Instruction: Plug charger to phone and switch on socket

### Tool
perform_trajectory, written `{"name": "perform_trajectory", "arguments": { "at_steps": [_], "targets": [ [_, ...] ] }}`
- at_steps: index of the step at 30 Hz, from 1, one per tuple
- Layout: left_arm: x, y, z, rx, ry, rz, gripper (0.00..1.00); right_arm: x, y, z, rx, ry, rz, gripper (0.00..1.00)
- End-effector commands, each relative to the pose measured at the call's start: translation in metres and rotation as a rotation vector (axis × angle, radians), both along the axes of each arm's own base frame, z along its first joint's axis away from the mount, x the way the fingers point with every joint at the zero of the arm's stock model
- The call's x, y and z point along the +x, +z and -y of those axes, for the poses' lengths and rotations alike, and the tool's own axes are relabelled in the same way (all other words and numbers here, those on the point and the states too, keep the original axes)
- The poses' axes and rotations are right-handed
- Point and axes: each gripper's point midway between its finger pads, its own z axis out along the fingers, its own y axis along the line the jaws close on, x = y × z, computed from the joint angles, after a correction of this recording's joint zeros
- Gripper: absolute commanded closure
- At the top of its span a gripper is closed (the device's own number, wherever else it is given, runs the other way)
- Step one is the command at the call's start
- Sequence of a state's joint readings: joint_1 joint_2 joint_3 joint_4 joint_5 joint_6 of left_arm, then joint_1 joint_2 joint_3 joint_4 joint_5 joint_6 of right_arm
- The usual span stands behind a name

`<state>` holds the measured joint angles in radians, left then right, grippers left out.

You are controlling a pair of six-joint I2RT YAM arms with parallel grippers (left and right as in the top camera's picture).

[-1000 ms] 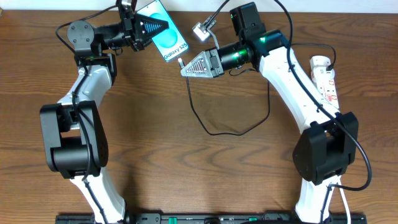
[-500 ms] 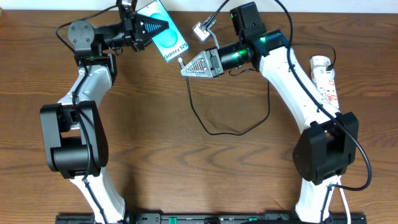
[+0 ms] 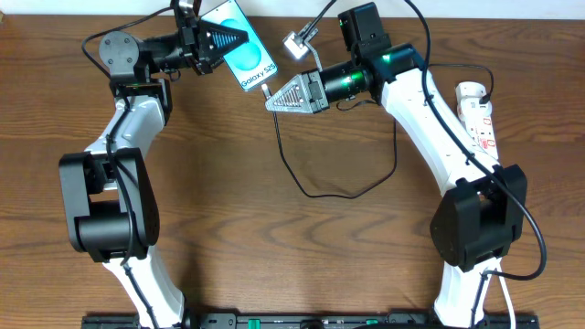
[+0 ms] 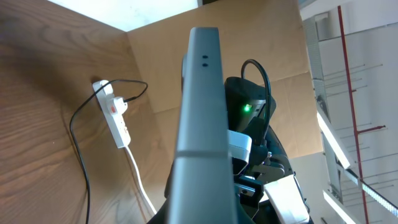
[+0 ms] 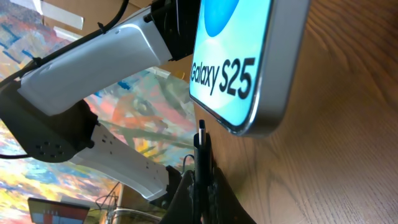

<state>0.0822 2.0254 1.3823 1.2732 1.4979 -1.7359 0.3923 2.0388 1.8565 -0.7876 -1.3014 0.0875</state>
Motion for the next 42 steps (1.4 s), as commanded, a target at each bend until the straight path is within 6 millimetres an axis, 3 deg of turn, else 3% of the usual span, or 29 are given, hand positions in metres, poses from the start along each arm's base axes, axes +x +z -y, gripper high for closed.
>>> {"name": "perform_trajectory", "arguments": {
  "at_steps": [1,42],
  "targets": [
    [-0.0008,0.0108,0.0021,-0.004,0.003,0.028,0.93,-0.0007,-0.0069,-0.003,-0.007,0.005,-0.014,0.99],
    [-0.0066,0.0149,0.007,0.004,-0.013,0.089,0.92,0.0025,-0.0054,-0.0052,-0.01,-0.008,-0.029,0.99]
  ]
}}
